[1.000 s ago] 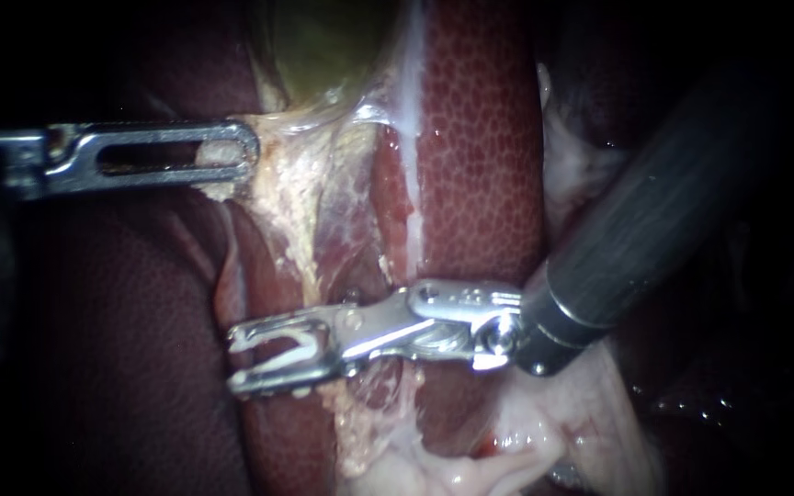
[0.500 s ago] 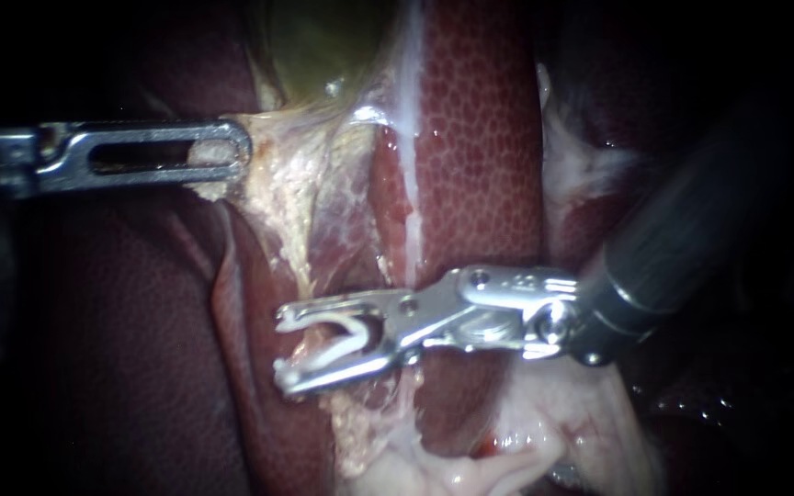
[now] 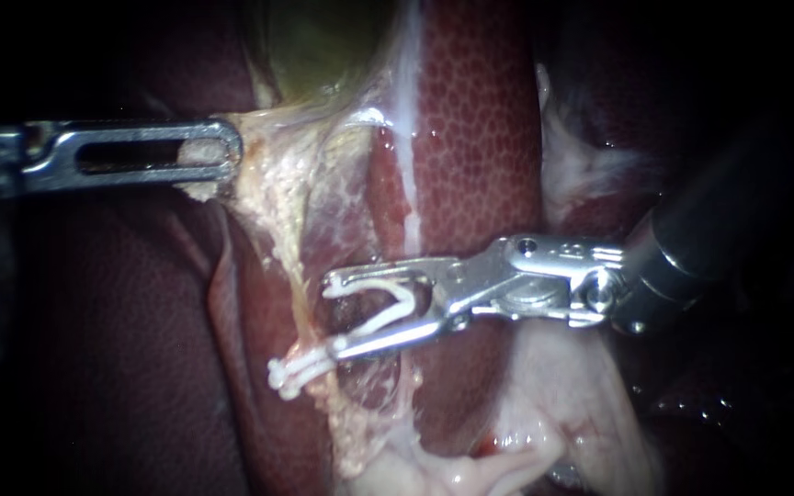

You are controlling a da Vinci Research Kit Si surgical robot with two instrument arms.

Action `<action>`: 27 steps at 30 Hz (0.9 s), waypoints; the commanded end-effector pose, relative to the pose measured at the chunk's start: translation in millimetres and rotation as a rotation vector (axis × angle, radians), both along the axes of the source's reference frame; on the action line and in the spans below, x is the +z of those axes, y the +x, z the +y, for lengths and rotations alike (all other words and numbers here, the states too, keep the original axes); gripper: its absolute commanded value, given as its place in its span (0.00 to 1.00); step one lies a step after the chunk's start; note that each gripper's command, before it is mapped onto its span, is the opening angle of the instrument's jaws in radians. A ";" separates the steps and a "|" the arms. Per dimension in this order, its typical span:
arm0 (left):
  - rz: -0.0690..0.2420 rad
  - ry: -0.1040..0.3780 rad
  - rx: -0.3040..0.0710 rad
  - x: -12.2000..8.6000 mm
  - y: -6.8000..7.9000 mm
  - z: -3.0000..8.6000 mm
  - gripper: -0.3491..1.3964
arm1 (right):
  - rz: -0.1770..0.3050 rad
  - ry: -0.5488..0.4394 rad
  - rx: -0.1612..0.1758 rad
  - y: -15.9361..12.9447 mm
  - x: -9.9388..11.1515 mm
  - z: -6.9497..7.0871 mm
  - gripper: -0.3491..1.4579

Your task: Clipping third clip left tube

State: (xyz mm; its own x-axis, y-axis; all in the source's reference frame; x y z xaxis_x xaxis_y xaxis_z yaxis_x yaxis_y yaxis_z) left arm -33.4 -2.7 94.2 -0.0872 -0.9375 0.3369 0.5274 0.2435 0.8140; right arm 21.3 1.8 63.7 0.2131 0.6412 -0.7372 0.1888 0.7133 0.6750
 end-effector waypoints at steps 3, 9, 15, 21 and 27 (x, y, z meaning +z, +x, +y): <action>0.001 0.000 -0.002 -0.2 -0.1 -0.1 0.11 | -0.004 0.000 0.004 0.6 0.4 0.0 0.51; 0.002 0.000 -0.002 -0.3 -0.2 -0.1 0.11 | -0.007 -0.002 0.008 2.1 0.4 -0.1 0.52; 0.001 0.000 -0.001 -0.3 -0.2 -0.1 0.11 | -0.005 -0.005 0.006 2.9 0.3 -0.7 0.52; 0.001 0.000 0.000 0.0 -0.1 0.1 0.11 | 0.011 -0.005 -0.014 3.5 0.1 -1.4 0.52; 0.002 -0.001 -0.002 0.1 0.0 0.2 0.11 | 0.031 -0.005 -0.032 4.5 0.2 -2.3 0.52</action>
State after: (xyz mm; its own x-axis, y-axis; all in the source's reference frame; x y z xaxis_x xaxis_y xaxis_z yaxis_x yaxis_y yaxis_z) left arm -33.5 -2.4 94.3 -0.0879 -0.9372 0.3377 0.5291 0.2433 0.8129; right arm 25.9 -0.6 64.0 0.2114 0.6289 -0.7482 0.2347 0.7104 0.6635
